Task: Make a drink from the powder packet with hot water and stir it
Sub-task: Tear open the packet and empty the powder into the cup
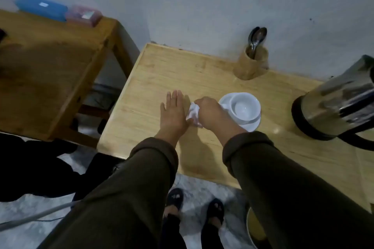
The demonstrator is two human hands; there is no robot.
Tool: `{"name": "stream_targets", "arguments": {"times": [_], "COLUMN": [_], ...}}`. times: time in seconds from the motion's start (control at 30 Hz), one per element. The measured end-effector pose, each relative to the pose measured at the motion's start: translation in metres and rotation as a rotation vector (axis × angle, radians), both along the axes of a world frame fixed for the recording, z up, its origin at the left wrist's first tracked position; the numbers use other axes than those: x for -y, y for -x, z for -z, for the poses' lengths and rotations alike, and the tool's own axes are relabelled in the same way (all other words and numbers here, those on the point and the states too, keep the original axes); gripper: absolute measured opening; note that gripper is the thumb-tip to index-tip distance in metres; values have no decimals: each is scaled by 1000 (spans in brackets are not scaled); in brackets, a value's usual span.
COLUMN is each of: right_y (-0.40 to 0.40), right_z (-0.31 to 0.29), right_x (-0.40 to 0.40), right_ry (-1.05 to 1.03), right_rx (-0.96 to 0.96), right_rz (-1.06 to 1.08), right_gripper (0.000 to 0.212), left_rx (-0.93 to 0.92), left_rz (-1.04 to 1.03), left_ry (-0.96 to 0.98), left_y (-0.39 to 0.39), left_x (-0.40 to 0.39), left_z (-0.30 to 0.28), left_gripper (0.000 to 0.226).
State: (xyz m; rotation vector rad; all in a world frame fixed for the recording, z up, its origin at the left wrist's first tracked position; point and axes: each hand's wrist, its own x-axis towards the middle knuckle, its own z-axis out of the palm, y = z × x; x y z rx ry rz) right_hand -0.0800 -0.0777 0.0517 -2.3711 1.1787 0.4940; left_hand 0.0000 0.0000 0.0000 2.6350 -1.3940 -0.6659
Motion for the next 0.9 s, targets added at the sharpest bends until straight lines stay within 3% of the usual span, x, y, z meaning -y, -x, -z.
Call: {"name": "stream_targets", "arguments": {"times": [0.23, 0.43, 0.6, 0.9], "right_y": [-12, -21, -20, -23], "right_z": [28, 35, 32, 2], "right_x": [10, 9, 17, 21], "right_ry": [85, 110, 202, 100], "right_rx": [-118, -159, -123, 28], "right_rz": [-68, -29, 10, 163], "right_gripper": [38, 52, 34, 26], "left_rx": [-60, -97, -157, -240], "left_rz": [3, -39, -65, -76], "left_ry": [-15, 63, 111, 173], "left_y": [-7, -7, -8, -17], "left_x": [6, 7, 8, 15], "left_z": [8, 18, 20, 15], "left_gripper": [102, 82, 71, 30]}}
